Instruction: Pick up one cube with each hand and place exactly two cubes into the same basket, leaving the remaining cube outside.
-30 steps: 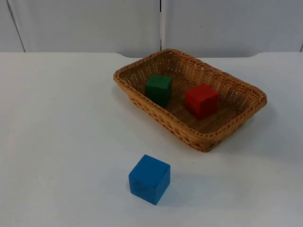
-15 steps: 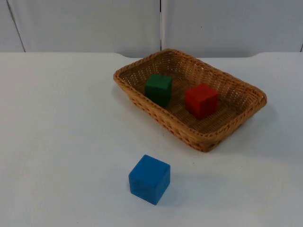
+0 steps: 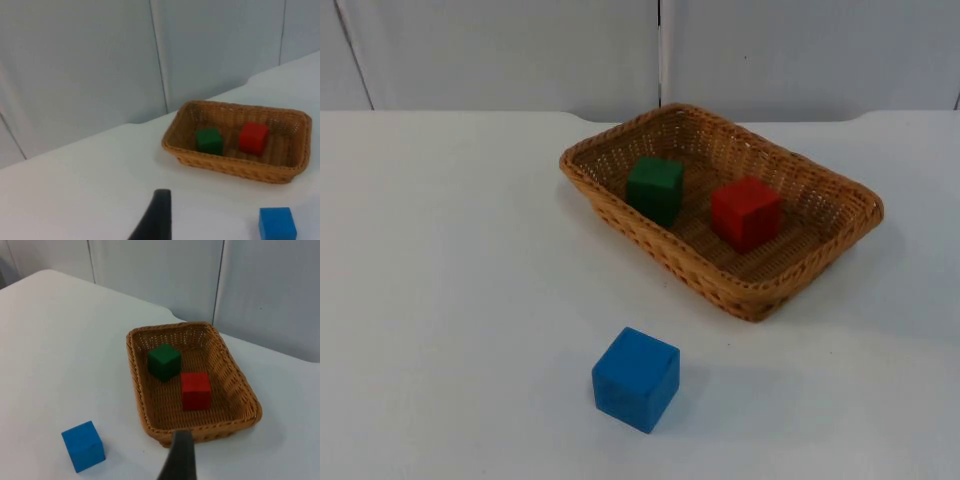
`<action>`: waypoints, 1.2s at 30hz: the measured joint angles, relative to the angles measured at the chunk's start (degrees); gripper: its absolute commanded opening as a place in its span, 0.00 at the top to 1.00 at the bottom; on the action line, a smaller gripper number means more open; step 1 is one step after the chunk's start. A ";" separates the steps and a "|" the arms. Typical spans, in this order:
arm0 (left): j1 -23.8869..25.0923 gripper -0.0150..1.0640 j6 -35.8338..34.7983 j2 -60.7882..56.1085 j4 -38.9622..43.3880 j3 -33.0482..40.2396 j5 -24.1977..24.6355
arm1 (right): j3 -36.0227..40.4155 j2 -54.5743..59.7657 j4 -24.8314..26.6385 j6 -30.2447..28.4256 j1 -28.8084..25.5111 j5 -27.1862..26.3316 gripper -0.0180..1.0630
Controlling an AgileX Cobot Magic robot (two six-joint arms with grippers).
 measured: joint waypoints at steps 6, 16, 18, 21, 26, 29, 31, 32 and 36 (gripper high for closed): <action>0.00 0.19 -3.66 -4.20 2.76 0.00 1.35 | 2.77 -3.27 0.87 0.24 0.00 0.98 0.37; 0.00 0.19 -8.54 -9.15 8.00 2.83 6.96 | 3.49 -11.92 1.21 0.24 0.00 9.20 0.37; 0.00 0.19 -8.67 -9.62 8.50 4.58 7.19 | 3.49 -12.84 1.21 0.24 0.00 9.86 0.37; 0.00 0.19 -9.80 -10.06 10.01 9.28 8.23 | 3.49 -16.24 1.21 0.24 0.00 12.44 0.37; 0.00 0.19 -10.30 -10.06 10.99 11.24 9.06 | 3.49 -19.82 1.21 0.54 0.00 15.48 0.37; 0.00 0.19 -10.30 -10.06 11.63 11.33 9.21 | 3.72 -21.30 1.10 0.54 0.00 17.23 0.37; 0.00 0.19 -10.42 -10.06 11.98 11.38 9.31 | 3.93 -22.29 1.00 0.66 0.00 18.46 0.37; 0.00 0.19 -10.42 -10.06 11.98 11.62 9.31 | 3.93 -22.90 0.99 0.66 0.00 18.55 0.37; 0.00 0.19 -10.62 -10.06 11.87 13.37 9.31 | 3.93 -24.99 0.04 2.75 0.00 19.72 0.37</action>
